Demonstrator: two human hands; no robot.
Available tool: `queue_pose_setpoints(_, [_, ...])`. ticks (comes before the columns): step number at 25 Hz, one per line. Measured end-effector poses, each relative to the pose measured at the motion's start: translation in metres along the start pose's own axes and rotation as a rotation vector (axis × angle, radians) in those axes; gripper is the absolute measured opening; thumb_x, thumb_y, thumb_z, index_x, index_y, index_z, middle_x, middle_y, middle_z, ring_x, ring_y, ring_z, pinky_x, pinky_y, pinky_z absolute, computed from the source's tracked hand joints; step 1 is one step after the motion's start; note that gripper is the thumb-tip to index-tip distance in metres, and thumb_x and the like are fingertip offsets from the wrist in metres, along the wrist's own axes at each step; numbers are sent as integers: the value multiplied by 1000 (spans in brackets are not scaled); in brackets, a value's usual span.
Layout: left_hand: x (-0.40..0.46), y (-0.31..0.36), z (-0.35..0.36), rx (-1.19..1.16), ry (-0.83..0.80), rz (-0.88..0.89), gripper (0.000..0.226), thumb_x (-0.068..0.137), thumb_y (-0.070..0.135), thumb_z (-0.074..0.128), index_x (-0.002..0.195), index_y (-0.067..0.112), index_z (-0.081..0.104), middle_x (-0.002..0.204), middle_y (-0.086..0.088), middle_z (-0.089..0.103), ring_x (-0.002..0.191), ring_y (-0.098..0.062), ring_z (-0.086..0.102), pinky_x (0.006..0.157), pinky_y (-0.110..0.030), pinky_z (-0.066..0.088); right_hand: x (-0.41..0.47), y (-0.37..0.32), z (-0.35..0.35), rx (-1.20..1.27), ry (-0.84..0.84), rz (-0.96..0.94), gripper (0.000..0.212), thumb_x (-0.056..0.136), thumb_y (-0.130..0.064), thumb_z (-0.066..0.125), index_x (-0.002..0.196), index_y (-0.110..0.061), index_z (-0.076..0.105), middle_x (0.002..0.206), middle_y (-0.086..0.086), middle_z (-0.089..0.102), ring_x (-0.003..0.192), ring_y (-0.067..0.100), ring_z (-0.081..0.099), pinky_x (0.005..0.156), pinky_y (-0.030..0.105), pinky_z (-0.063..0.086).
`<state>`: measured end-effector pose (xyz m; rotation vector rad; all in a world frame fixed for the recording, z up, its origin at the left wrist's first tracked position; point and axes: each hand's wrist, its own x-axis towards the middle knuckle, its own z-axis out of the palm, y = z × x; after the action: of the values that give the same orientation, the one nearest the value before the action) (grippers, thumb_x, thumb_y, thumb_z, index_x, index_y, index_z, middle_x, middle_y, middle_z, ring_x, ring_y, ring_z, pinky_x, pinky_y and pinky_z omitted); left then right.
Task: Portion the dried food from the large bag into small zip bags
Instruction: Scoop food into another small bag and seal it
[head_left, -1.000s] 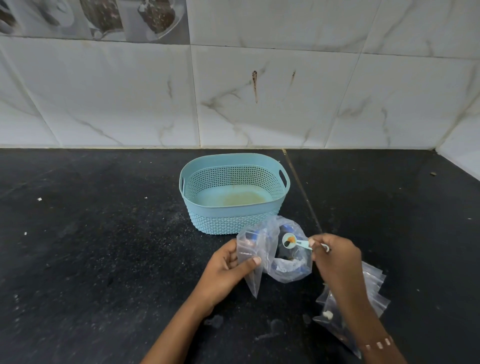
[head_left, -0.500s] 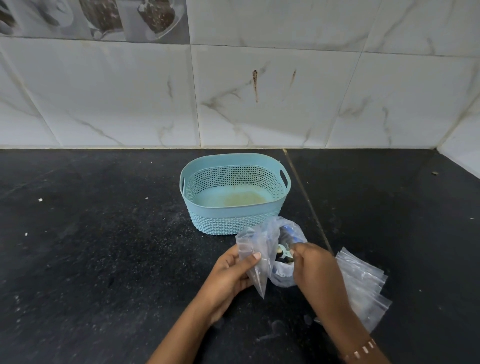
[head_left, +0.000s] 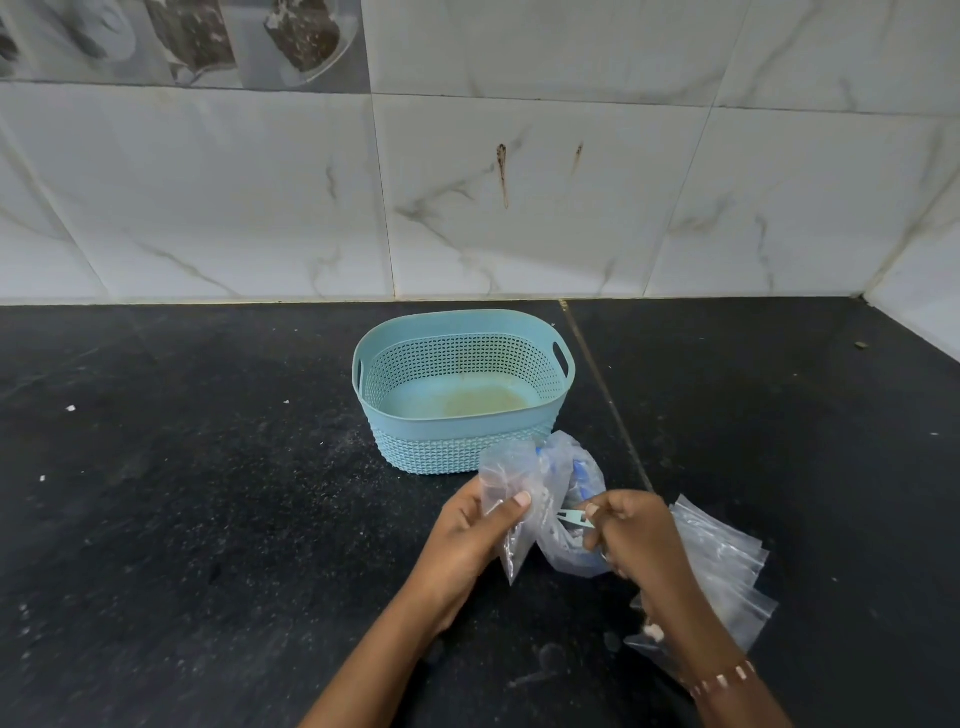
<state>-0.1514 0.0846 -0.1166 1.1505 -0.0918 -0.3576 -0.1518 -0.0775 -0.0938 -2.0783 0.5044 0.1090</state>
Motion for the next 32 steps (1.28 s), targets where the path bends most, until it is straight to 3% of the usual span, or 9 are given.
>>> queue_pose_setpoints(7, [-5, 0, -6, 45, 15, 31, 40, 78, 25, 63, 116, 11, 61, 114, -11, 69, 108, -26, 64, 97, -40, 47, -1, -2, 0, 143, -47, 131, 20, 92, -5, 46, 83, -7, 64, 54, 5, 53, 39, 9, 36, 32, 16, 27])
queue_pose_setpoints(11, [-7, 2, -8, 140, 11, 73, 47, 72, 34, 68, 114, 14, 62, 112, -8, 70, 107, -24, 64, 95, -38, 49, -1, 0, -6, 256, -22, 141, 22, 91, -1, 45, 79, -7, 62, 53, 7, 53, 38, 10, 36, 32, 17, 27])
queue_pose_setpoints(19, [-11, 6, -19, 329, 46, 145, 28, 83, 10, 63, 110, 13, 62, 105, 1, 73, 97, -11, 68, 81, -18, 51, -4, -4, -18, 275, 20, 95, 25, 91, 0, 46, 76, -6, 65, 51, 6, 52, 40, 11, 36, 32, 16, 27])
queue_pose_setpoints(32, [-16, 0, -35, 522, 57, 177, 32, 80, 11, 69, 110, 22, 62, 107, 9, 71, 101, -7, 66, 89, -21, 51, -11, -10, -41, 328, 22, 33, 24, 91, 0, 46, 77, -5, 65, 50, 5, 51, 36, 7, 34, 31, 16, 27])
